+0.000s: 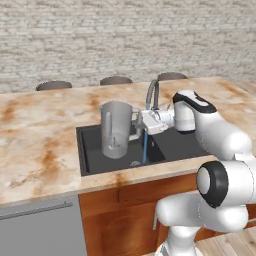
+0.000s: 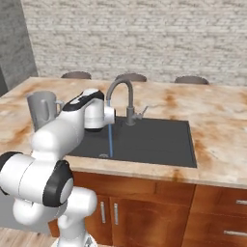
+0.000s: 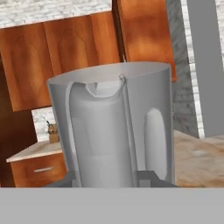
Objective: Turn on the sink faucet and place the jug under the water for a few seconds to fill it up.
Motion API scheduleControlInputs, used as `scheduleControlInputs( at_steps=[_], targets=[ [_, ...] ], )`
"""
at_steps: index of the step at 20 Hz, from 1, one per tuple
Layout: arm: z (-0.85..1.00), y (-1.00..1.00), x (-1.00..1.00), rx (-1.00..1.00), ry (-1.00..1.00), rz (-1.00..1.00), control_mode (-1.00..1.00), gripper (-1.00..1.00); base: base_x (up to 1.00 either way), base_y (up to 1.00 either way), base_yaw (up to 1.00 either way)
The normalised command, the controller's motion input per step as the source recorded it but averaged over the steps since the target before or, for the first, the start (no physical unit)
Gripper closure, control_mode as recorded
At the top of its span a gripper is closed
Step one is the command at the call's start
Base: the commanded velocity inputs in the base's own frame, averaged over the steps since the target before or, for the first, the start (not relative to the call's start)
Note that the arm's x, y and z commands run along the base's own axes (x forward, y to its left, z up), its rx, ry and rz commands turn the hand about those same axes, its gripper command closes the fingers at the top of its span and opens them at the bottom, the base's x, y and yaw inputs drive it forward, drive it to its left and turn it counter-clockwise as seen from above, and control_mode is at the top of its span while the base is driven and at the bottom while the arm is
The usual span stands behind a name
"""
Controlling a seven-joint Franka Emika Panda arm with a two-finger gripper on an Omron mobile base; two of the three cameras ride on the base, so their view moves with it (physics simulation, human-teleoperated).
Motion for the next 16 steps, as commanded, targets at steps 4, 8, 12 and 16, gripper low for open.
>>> scheduleControlInputs(
  at_steps=[4, 8, 12, 16],
  targets=[
    [0.00, 0.00, 0.00, 0.00, 0.00, 0.00, 1.00, 1.00, 0.36, 0.25, 0.00],
    [0.00, 0.00, 0.00, 0.00, 0.00, 0.00, 1.00, 1.00, 0.19, 0.40, 0.00],
    [0.00, 0.00, 0.00, 0.00, 0.00, 0.00, 1.00, 1.00, 0.33, 0.41, -0.02],
    [0.00, 0.00, 0.00, 0.00, 0.00, 0.00, 1.00, 1.00, 0.28, 0.45, -0.03]
  ],
)
